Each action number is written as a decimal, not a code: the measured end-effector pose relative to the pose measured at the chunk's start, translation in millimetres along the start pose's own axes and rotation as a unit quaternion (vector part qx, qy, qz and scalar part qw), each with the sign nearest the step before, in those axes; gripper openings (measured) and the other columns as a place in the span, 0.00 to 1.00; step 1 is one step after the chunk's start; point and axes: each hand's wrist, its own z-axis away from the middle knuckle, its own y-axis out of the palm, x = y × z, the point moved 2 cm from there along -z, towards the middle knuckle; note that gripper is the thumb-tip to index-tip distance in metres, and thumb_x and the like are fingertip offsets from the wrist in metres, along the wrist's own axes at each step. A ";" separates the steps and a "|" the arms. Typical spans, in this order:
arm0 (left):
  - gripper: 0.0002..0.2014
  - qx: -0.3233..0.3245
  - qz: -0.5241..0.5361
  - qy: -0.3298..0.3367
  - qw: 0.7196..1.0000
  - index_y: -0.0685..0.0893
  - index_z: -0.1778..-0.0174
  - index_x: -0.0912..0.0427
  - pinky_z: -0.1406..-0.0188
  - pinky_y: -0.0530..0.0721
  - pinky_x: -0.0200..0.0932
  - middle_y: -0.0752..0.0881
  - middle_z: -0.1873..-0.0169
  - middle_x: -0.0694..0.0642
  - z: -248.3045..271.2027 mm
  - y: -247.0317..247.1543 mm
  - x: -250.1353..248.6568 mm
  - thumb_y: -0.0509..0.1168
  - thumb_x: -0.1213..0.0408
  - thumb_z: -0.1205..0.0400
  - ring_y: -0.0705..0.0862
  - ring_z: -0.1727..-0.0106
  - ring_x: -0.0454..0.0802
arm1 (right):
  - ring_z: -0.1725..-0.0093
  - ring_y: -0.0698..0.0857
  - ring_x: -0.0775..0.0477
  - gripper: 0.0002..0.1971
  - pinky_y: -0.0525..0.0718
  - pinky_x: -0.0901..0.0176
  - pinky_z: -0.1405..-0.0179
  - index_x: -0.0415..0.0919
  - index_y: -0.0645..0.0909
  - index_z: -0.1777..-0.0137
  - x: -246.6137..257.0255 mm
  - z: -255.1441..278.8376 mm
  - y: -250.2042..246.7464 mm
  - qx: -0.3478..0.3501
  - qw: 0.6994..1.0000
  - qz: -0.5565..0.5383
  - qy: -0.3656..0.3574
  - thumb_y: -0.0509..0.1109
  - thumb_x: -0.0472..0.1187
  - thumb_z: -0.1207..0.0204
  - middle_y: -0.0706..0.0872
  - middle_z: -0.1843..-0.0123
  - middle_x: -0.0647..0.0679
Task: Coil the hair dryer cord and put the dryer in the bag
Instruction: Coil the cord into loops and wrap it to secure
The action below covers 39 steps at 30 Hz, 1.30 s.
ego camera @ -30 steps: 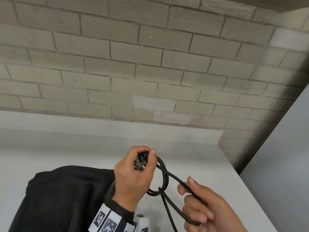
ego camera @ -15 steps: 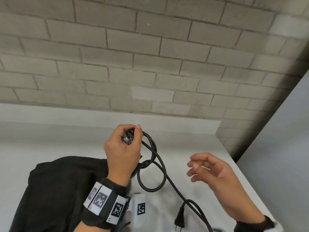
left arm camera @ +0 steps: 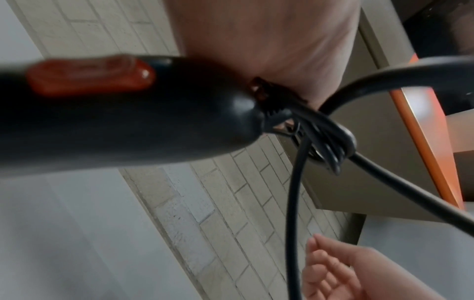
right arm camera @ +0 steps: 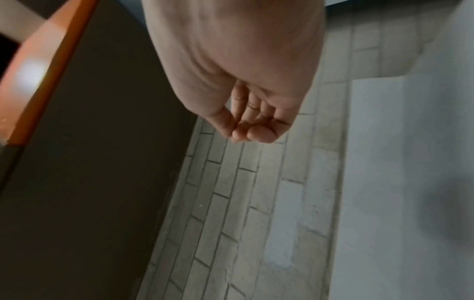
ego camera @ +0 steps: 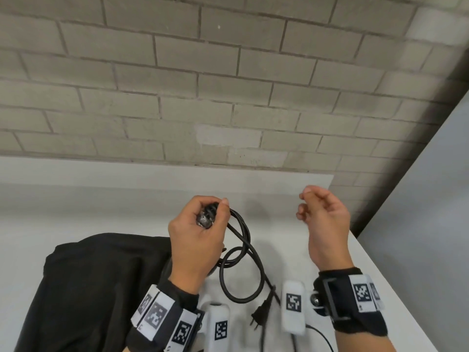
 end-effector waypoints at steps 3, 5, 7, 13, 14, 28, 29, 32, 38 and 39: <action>0.10 -0.010 0.000 -0.002 1.000 0.85 0.62 0.50 0.77 0.74 0.35 0.79 0.80 0.42 -2.7 -4.3 4.7 0.73 0.48 0.22 0.73 0.84 0.43 | 0.72 0.78 0.49 0.06 0.78 0.62 0.72 0.43 0.83 0.56 24.2 -7.3 2.9 -0.035 0.987 0.062 -0.144 0.71 0.31 0.22 0.85 0.63 0.47; 0.08 -0.015 -0.001 -0.002 1.000 0.85 0.62 0.48 0.76 0.74 0.34 0.80 0.80 0.42 -4.5 -6.1 6.4 0.70 0.48 0.24 0.74 0.83 0.43 | 0.71 0.78 0.48 0.06 0.79 0.60 0.70 0.45 0.83 0.56 39.5 -6.9 1.2 -0.046 0.975 0.093 -0.197 0.71 0.33 0.22 0.85 0.63 0.46; 0.08 -0.016 0.003 0.000 1.000 0.85 0.61 0.46 0.75 0.75 0.36 0.81 0.78 0.42 -5.2 -6.2 6.3 0.69 0.47 0.24 0.75 0.82 0.43 | 0.70 0.78 0.48 0.05 0.79 0.60 0.69 0.41 0.83 0.54 49.8 0.7 2.2 -0.013 0.974 0.107 -0.199 0.71 0.31 0.21 0.84 0.63 0.46; 0.07 -0.039 -0.012 0.005 0.999 0.85 0.60 0.44 0.73 0.80 0.42 0.84 0.74 0.44 -5.5 -0.9 5.3 0.70 0.47 0.22 0.84 0.76 0.53 | 0.73 0.77 0.53 0.06 0.77 0.66 0.72 0.39 0.82 0.61 35.7 84.8 23.3 0.245 0.943 0.173 -0.144 0.77 0.32 0.27 0.84 0.69 0.51; 0.06 -0.047 -0.014 0.006 0.999 0.84 0.60 0.45 0.72 0.80 0.41 0.85 0.73 0.46 -5.9 -0.3 3.8 0.71 0.49 0.21 0.85 0.75 0.54 | 0.73 0.78 0.55 0.07 0.78 0.65 0.72 0.41 0.83 0.63 27.3 100.7 25.2 0.278 0.931 0.194 -0.137 0.79 0.36 0.29 0.84 0.70 0.51; 0.04 -0.076 -0.028 0.018 0.997 0.85 0.59 0.52 0.72 0.77 0.31 0.84 0.73 0.47 -19.7 -6.0 4.8 0.71 0.59 0.19 0.82 0.75 0.45 | 0.50 0.72 0.55 0.08 0.71 0.68 0.48 0.62 0.81 0.41 15.7 155.3 16.9 0.502 0.776 0.341 -0.174 0.61 0.54 0.15 0.81 0.50 0.64; 0.04 -0.084 -0.031 0.014 0.996 0.85 0.59 0.53 0.71 0.77 0.30 0.84 0.72 0.46 -23.4 -9.1 6.4 0.71 0.60 0.18 0.81 0.74 0.42 | 0.47 0.71 0.57 0.07 0.70 0.70 0.44 0.64 0.79 0.42 18.4 156.9 10.6 0.532 0.747 0.351 -0.186 0.62 0.53 0.15 0.79 0.45 0.67; 0.04 -0.082 -0.040 0.019 0.996 0.86 0.59 0.56 0.69 0.75 0.26 0.83 0.71 0.45 -26.6 -14.2 5.4 0.71 0.62 0.18 0.80 0.72 0.38 | 0.47 0.72 0.59 0.06 0.74 0.69 0.43 0.62 0.75 0.43 17.4 153.4 -12.8 0.590 0.640 0.451 -0.197 0.57 0.53 0.12 0.73 0.34 0.72; 0.03 -0.057 -0.037 0.025 0.997 0.85 0.58 0.55 0.70 0.75 0.24 0.84 0.70 0.45 -18.2 -7.7 1.2 0.70 0.62 0.19 0.82 0.71 0.39 | 0.60 0.77 0.73 0.24 0.71 0.82 0.51 0.75 0.62 0.33 31.5 152.7 -21.2 0.469 0.687 0.551 -0.066 0.56 0.73 0.29 0.76 0.48 0.73; 0.03 -0.051 -0.036 0.028 0.998 0.85 0.58 0.56 0.69 0.75 0.23 0.85 0.69 0.44 -15.2 -5.0 -0.3 0.71 0.62 0.19 0.82 0.70 0.37 | 0.58 0.77 0.72 0.24 0.71 0.81 0.49 0.75 0.61 0.32 32.2 157.8 -13.1 0.472 0.680 0.559 -0.039 0.58 0.72 0.28 0.78 0.51 0.72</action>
